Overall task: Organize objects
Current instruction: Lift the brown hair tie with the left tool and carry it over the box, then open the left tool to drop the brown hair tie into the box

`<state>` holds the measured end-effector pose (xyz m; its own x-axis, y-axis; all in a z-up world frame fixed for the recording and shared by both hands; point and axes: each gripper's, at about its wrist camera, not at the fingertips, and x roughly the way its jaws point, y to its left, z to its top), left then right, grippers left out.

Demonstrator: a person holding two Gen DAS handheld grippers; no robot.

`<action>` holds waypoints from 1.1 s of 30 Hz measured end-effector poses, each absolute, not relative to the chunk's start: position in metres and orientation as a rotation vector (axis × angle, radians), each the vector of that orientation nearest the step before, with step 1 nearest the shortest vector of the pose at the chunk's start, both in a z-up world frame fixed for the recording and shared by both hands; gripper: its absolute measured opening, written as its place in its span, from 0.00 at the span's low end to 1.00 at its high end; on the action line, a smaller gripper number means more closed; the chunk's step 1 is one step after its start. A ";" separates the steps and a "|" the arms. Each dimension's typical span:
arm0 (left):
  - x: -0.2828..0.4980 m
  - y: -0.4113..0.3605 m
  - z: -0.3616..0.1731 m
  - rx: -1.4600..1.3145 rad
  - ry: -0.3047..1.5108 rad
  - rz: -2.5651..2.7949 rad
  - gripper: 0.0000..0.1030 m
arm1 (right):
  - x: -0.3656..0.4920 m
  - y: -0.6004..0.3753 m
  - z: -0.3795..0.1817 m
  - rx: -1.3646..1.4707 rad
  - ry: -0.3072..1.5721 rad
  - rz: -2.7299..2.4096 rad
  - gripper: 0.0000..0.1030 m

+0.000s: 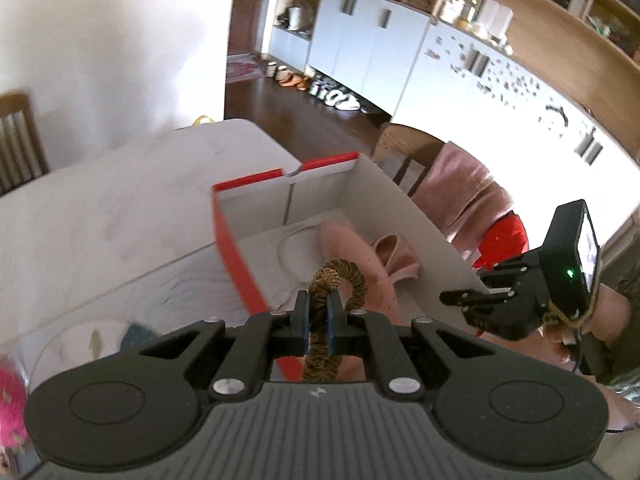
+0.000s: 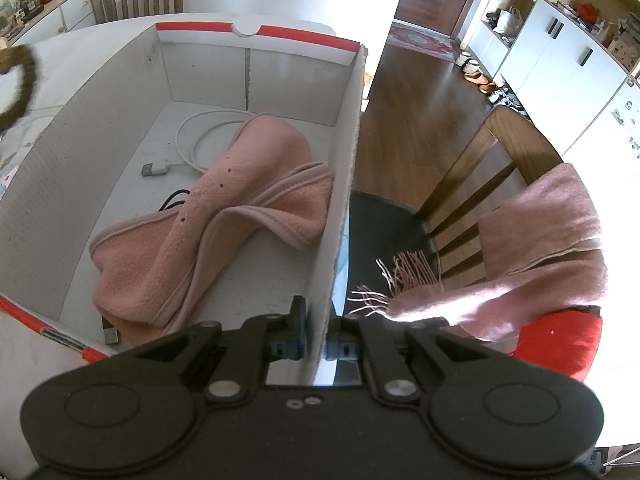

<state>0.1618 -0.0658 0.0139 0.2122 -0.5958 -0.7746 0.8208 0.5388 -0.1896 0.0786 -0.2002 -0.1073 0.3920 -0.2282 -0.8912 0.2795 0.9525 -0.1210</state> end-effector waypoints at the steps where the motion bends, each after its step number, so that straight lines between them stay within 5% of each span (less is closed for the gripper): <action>1: 0.161 -0.074 0.012 0.299 0.925 -1.005 0.07 | 0.078 -0.201 -0.107 0.052 1.122 -0.321 0.06; 33: 0.167 -0.191 -0.114 0.776 1.089 -0.872 0.08 | 0.075 -0.205 -0.105 0.068 1.113 -0.278 0.05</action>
